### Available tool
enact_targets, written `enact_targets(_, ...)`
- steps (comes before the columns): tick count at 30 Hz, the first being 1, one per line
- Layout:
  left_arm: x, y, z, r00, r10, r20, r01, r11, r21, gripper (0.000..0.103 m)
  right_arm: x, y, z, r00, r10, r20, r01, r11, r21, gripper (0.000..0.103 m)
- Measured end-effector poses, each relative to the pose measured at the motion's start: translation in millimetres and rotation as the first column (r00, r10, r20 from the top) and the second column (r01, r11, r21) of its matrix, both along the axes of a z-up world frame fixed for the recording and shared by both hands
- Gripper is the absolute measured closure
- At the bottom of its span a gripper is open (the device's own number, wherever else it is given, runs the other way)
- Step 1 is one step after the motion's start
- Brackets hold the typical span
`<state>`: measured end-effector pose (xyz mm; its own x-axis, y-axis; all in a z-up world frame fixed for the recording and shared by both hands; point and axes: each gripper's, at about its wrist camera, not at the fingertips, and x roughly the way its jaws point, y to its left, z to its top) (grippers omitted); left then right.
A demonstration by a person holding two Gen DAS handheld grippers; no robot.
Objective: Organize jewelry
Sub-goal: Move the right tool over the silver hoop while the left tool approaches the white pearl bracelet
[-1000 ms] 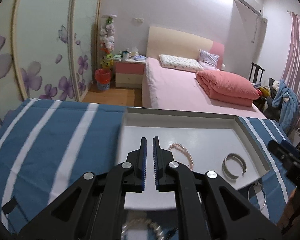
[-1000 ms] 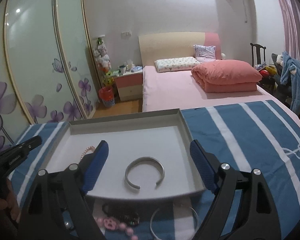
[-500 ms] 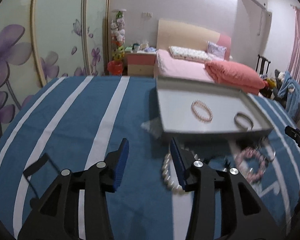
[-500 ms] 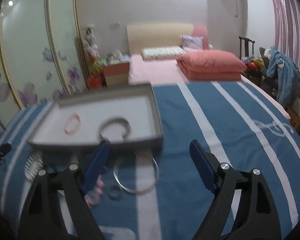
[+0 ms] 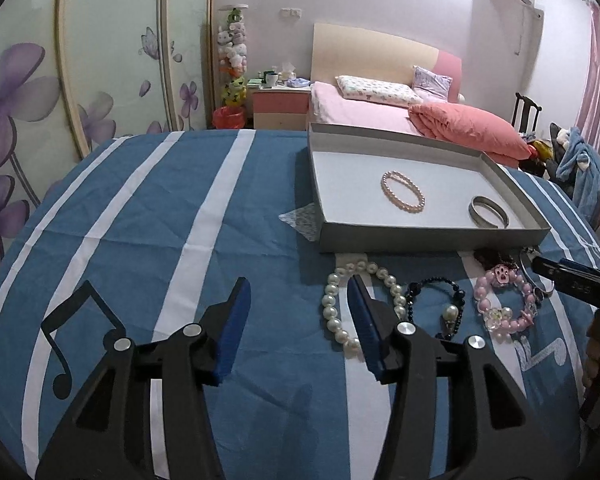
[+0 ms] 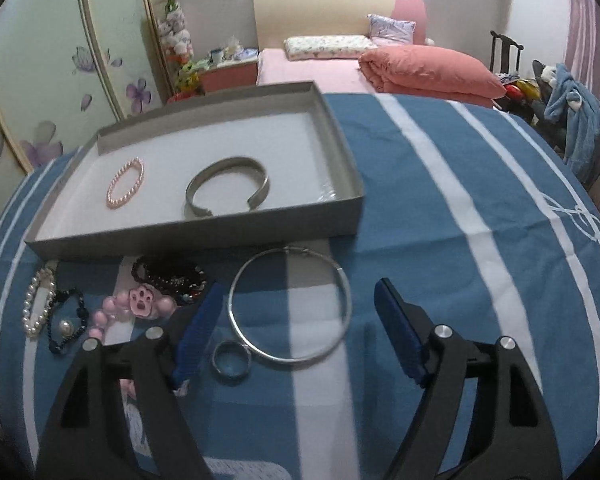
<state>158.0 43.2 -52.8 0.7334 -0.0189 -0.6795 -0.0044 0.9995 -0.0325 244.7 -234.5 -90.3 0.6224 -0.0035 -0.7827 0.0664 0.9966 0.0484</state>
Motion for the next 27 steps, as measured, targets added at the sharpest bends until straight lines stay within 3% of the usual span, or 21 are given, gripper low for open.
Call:
enact_targets(3, 0, -1, -2, 1.000, -0.003, -0.008, 0.003, 1.000, 0.002, 0.050, 4, 1, -6, 1.000, -0.015, -0.025, 0.014, 0.999, -0.030, 0.027)
enact_targets(5, 0, 0, -3, 1.000, -0.005, -0.012, 0.005, 1.000, 0.004, 0.050, 4, -3, -9, 0.999, -0.024, -0.030, 0.024, 1.000, -0.002, 0.030)
enact_targets(7, 0, -2, -4, 1.000, -0.009, -0.016, 0.009, 1.000, 0.007, 0.050, 2, -6, -9, 0.998, -0.048, -0.027, 0.047, 0.998, -0.038, 0.048)
enact_targets(9, 0, -3, -5, 1.000, -0.013, -0.021, 0.014, 1.000, 0.009, 0.050, 1, -11, -8, 0.998, -0.050, -0.027, 0.050, 0.999, -0.019, 0.053)
enact_targets(12, 0, -4, -8, 0.999, -0.019, -0.031, 0.019, 1.000, 0.010, 0.049, -1, -17, -7, 0.998, -0.063, -0.027, 0.063, 0.998, 0.002, 0.049)
enact_targets(15, 1, -5, -9, 0.999, -0.023, -0.036, 0.023, 1.000, 0.009, 0.049, 1, -18, -4, 0.998, -0.055, -0.006, 0.055, 0.998, 0.035, 0.028)
enact_targets(19, 1, -8, -9, 0.999, -0.024, -0.037, 0.025, 1.000, 0.010, 0.049, 4, -3, 1, 0.999, -0.025, 0.024, 0.025, 1.000, -0.010, 0.020)
enact_targets(24, 0, -10, -10, 0.999, -0.026, -0.041, 0.026, 1.000, 0.009, 0.049, 10, -2, -11, 0.999, -0.031, -0.030, 0.029, 0.998, -0.047, 0.021)
enact_targets(27, 0, -9, -12, 0.999, -0.026, -0.042, 0.026, 1.000, 0.010, 0.049, 4, -11, -10, 0.999, -0.052, -0.016, 0.052, 0.998, -0.021, 0.036)
